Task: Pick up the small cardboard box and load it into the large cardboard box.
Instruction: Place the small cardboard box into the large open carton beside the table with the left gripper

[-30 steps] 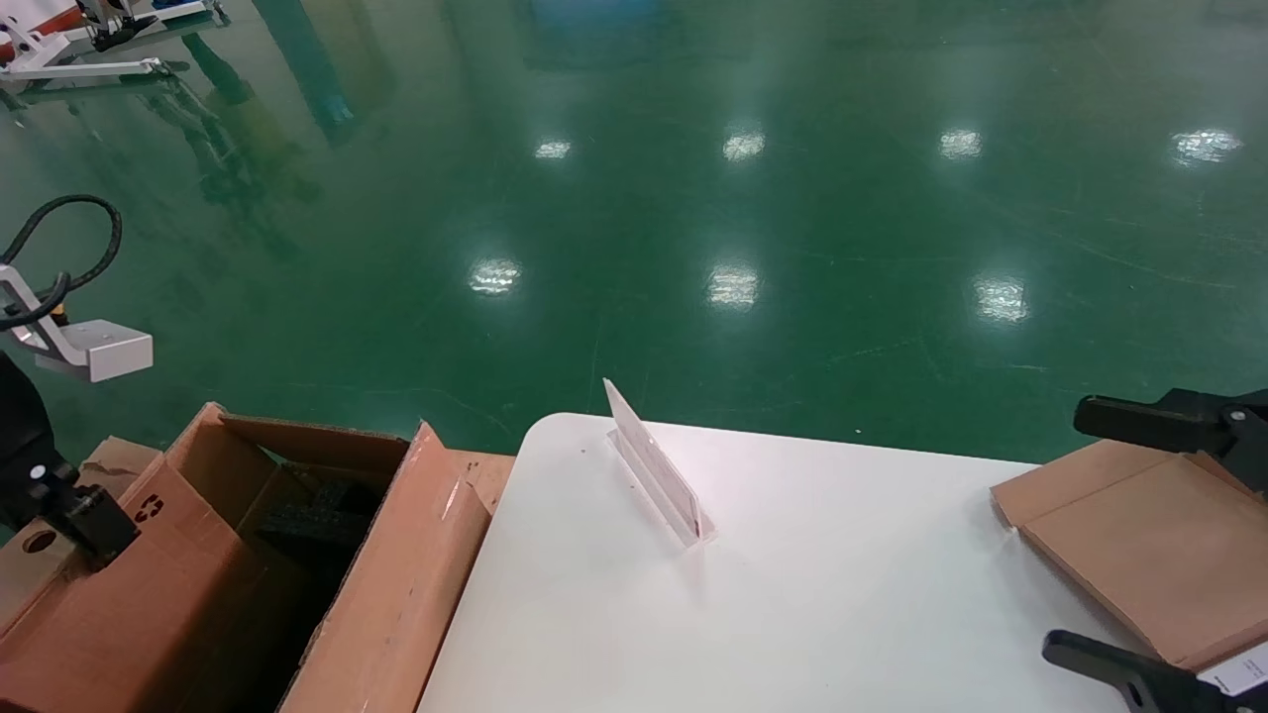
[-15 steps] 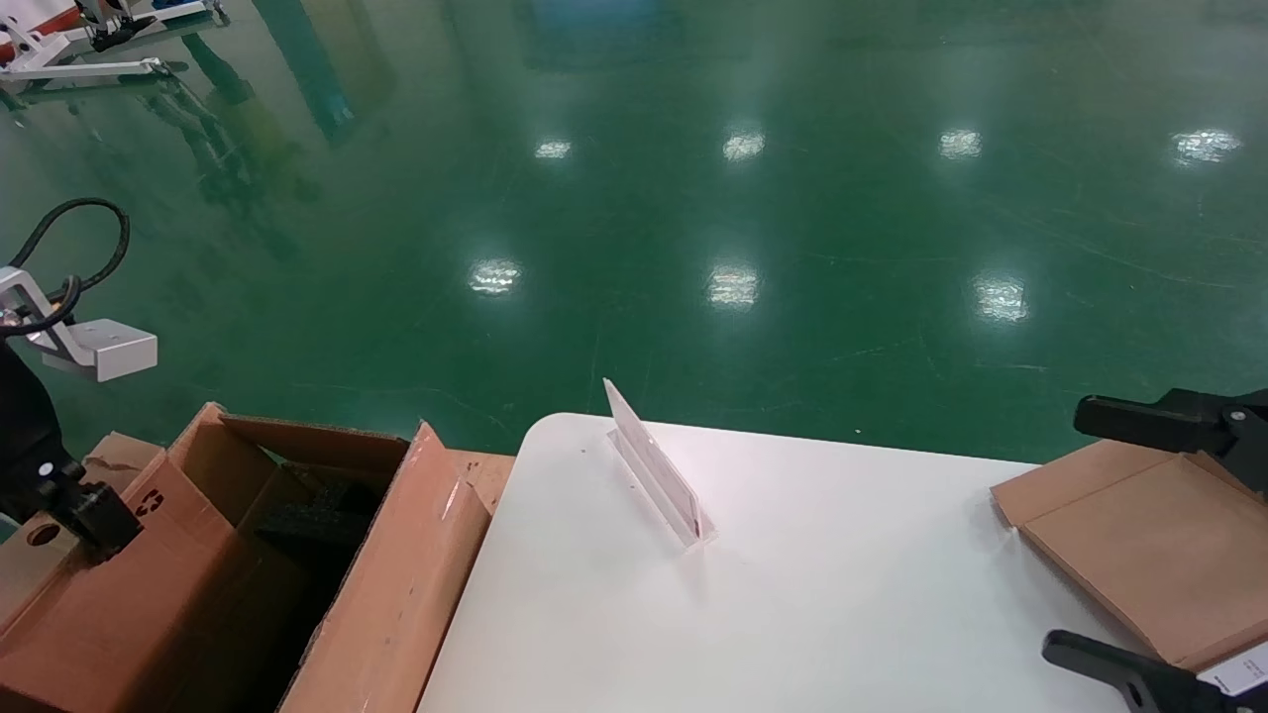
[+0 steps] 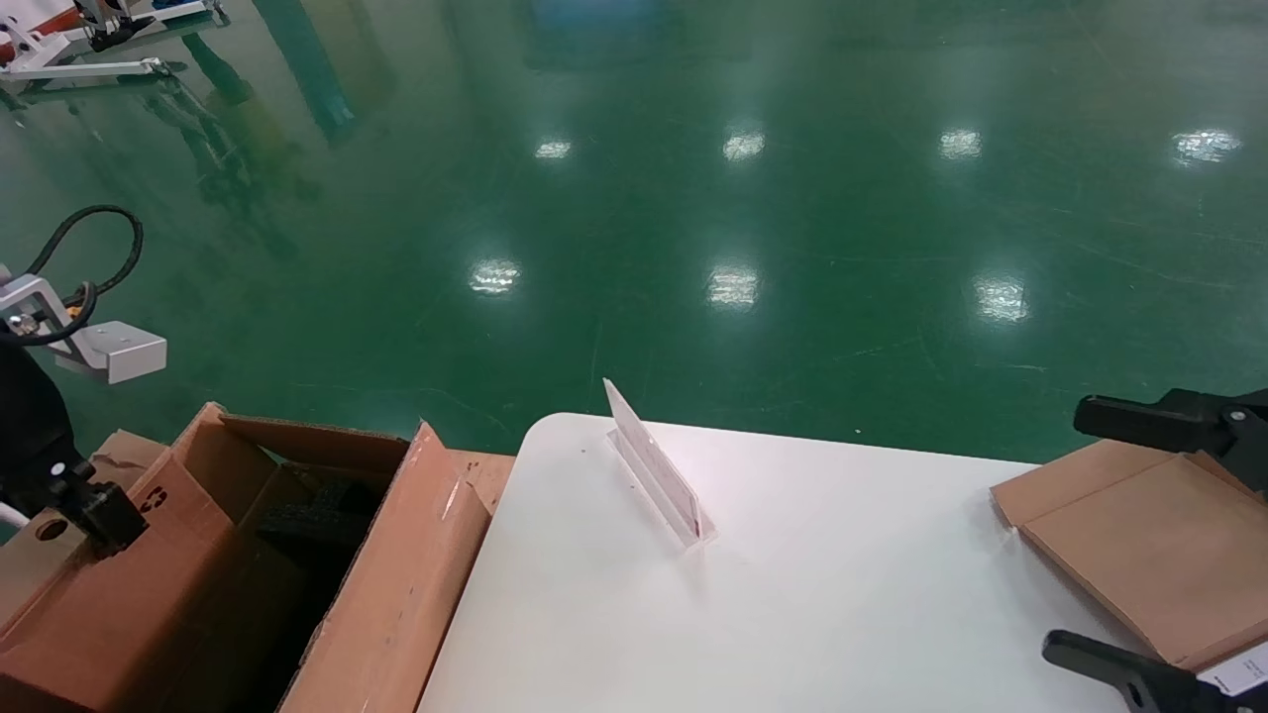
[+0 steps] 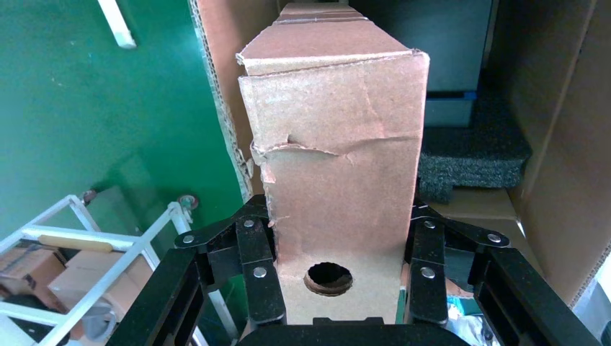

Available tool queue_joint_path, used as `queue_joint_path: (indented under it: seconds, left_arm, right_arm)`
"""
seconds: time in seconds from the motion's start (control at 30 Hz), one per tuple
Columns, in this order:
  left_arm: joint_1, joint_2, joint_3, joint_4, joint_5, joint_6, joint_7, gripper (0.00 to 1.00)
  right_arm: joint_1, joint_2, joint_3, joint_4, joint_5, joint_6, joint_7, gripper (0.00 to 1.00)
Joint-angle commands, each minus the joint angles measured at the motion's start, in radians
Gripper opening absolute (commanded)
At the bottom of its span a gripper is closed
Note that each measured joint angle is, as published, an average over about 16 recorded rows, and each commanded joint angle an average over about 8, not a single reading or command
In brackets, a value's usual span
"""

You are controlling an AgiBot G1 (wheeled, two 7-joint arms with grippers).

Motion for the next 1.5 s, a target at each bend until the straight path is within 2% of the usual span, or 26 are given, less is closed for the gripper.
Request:
queue_joint_path:
  seconds: [0.03,1.5]
  left_arm:
    - [0.004,0.0,-0.001,0.0,0.001,-0.006,0.001,0.0]
    - [0.112,-0.028,0.004,0.029,0.025,-0.105,-0.034,0.0]
  right_arm:
    - [0.0,0.0,0.0,0.0,0.0,0.0,0.0,1.0]
    - [0.0,0.0,0.0,0.0,0.0,0.0,0.0,1.0]
